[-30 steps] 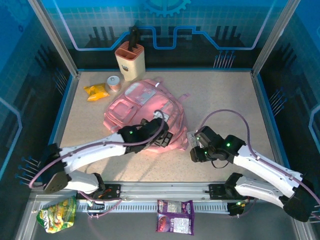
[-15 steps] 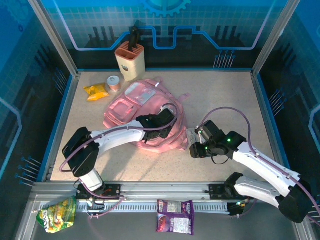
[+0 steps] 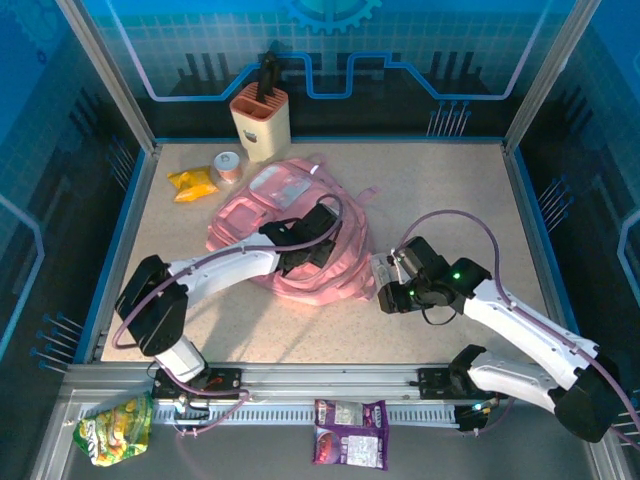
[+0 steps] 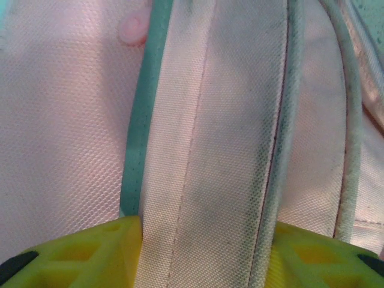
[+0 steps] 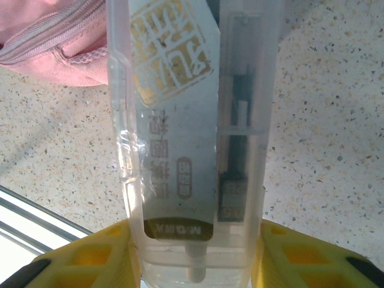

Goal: Pack the student bag

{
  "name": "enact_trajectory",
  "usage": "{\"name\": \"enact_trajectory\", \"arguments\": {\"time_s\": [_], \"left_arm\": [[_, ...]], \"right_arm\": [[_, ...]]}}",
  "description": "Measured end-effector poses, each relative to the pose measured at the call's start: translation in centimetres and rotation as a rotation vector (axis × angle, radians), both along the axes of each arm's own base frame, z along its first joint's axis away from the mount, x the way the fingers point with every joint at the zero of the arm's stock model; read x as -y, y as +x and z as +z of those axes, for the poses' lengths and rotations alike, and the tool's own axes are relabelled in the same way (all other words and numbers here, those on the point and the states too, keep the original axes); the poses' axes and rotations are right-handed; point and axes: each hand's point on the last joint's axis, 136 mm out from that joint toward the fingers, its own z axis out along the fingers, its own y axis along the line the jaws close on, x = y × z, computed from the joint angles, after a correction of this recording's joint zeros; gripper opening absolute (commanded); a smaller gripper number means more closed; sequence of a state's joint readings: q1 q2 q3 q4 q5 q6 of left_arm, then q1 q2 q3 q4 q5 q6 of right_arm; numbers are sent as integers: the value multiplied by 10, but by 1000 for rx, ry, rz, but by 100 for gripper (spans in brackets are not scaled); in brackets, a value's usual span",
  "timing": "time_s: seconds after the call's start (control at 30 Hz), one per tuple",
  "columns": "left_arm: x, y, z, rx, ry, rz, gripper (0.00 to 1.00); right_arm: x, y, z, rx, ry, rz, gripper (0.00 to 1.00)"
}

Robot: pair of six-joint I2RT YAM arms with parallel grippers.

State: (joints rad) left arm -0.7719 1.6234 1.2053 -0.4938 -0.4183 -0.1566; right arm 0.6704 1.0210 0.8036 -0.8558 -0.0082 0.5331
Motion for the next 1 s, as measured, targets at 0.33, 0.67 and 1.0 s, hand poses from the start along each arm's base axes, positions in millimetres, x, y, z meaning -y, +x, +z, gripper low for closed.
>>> {"name": "enact_trajectory", "arguments": {"time_s": [0.33, 0.67, 1.0], "left_arm": [[-28, 11, 26, 14, -122, 67, 24], [-15, 2, 41, -22, -280, 80, 0], [3, -2, 62, -58, -561, 173, 0]], "right_arm": [[-5, 6, 6, -1, -12, 38, 44], [-34, 31, 28, 16, 35, 85, 45], [-70, 78, 47, 56, 92, 72, 45]]}}
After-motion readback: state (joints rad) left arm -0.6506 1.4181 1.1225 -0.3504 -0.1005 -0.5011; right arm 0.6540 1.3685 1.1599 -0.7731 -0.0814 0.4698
